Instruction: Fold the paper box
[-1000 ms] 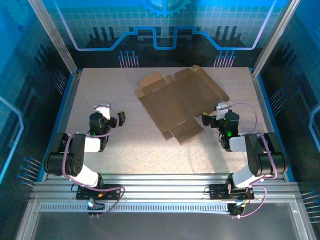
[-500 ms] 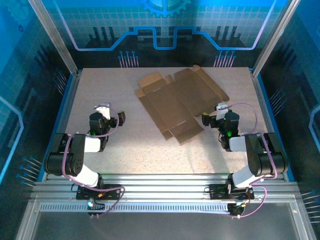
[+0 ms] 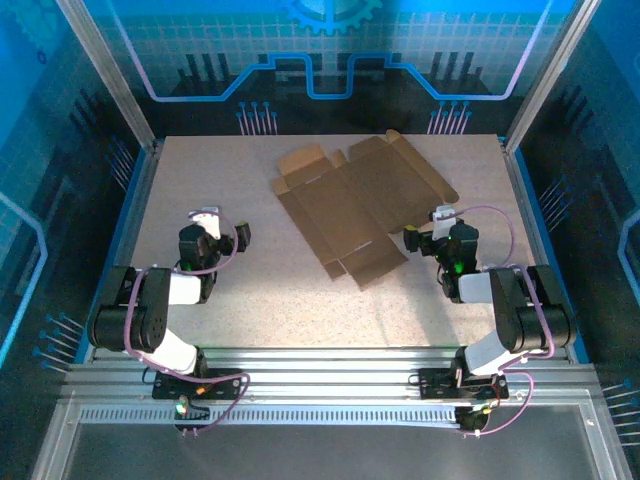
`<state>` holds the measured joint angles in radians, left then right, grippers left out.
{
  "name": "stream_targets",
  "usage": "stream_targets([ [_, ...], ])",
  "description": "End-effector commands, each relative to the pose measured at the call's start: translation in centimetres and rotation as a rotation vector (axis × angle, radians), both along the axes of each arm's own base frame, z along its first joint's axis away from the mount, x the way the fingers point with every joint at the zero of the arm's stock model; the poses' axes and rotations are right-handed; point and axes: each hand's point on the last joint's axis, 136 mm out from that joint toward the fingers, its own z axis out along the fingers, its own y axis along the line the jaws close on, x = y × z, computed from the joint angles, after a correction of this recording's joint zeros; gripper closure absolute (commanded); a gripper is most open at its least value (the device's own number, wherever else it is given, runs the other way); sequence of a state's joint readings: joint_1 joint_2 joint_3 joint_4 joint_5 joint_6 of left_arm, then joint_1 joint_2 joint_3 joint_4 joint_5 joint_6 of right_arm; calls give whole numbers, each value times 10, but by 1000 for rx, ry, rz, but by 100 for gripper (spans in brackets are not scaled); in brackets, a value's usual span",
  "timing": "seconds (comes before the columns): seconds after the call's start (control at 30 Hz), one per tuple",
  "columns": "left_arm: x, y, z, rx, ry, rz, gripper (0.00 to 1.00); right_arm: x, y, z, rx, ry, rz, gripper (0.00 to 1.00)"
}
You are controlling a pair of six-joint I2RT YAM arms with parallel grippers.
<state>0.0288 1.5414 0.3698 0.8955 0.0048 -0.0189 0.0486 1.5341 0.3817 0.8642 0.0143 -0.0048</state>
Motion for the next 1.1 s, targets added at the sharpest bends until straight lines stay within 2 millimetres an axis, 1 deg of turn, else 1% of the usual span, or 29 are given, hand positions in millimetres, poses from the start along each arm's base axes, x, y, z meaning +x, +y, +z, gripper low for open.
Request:
stream_targets([
  [0.0, 5, -5, 7, 13, -23, -27, 1, 7, 3, 10, -3, -32, 17, 0],
  [0.37, 6, -5, 7, 13, -23, -27, 1, 7, 3, 10, -2, -31, 16, 0],
  [0.57, 6, -5, 7, 14, -24, -25, 1, 6, -3, 11, -4, -41, -17, 0],
  [0.73, 6, -5, 9, 14, -22, -25, 1, 4, -3, 11, -4, -50, -18, 0],
  [0.87, 6, -4, 10, 16, -23, -19, 1, 2, -3, 17, -3, -61, -22, 0],
  [0.93, 4, -4, 12, 18, -28, -18, 1, 0, 1, 22, -3, -63, 7, 0],
  [0.97, 4, -4, 14, 19, -33, -20, 1, 1, 2, 28, -4, -58, 11, 0],
  [1.07, 3, -4, 17, 22, -33, -15, 1, 1, 2, 36, -3, -16, 9, 0],
])
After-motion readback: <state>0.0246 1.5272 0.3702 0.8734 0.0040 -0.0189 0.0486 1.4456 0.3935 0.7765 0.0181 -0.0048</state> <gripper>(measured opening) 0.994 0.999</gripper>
